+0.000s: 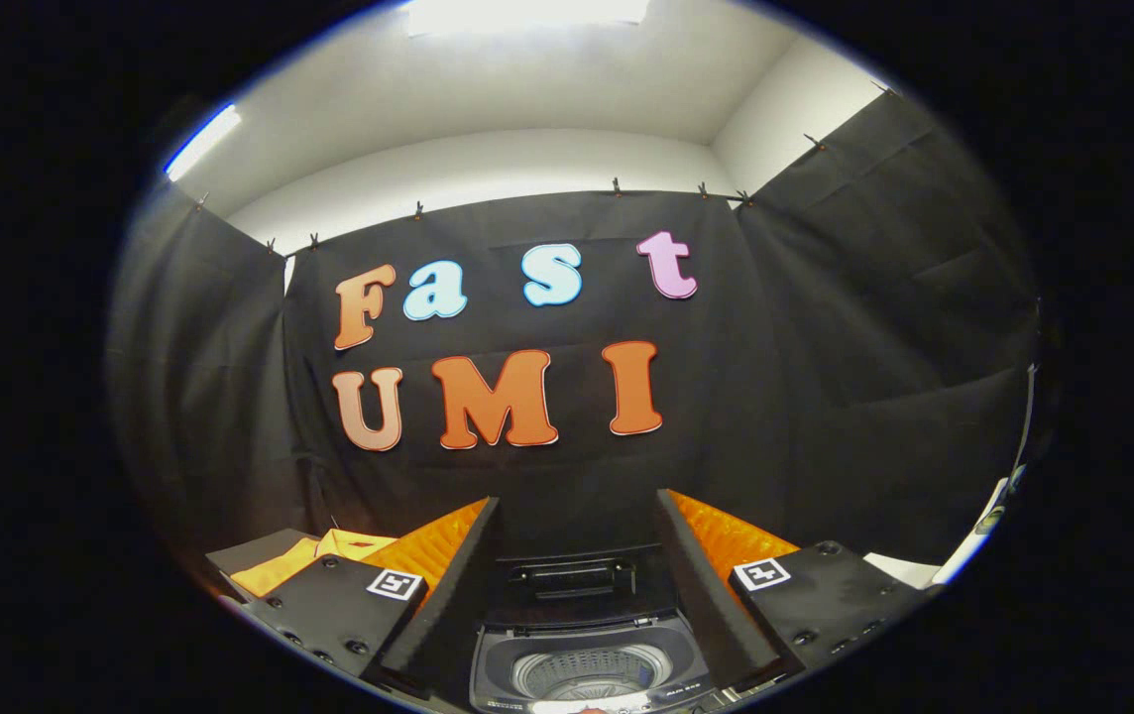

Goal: Put the clothes into the washing machine and then close the washing machine lid.

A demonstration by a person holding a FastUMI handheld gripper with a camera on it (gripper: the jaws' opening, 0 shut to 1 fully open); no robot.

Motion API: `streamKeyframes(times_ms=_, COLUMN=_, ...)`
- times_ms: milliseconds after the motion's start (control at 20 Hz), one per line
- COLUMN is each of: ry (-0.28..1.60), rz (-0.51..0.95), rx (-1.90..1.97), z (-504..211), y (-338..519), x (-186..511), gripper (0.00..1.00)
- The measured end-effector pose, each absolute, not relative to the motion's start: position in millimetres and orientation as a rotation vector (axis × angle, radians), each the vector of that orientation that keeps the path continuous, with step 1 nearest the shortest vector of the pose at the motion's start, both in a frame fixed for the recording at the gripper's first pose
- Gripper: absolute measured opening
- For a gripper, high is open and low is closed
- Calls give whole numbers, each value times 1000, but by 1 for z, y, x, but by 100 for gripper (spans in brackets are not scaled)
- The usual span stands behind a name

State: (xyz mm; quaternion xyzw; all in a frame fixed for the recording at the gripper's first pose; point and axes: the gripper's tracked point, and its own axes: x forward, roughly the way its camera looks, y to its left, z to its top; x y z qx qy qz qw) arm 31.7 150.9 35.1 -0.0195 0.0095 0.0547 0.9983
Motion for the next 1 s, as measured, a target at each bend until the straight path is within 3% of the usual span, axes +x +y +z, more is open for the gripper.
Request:
streamKeyframes(times_ms=500, ry=88, rz=334, rx=16, z=31, y=288, x=55, gripper=98)
streamKeyframes(times_ms=1000, ry=183, rz=582, rx=2, z=-22, y=465, x=63, gripper=98)
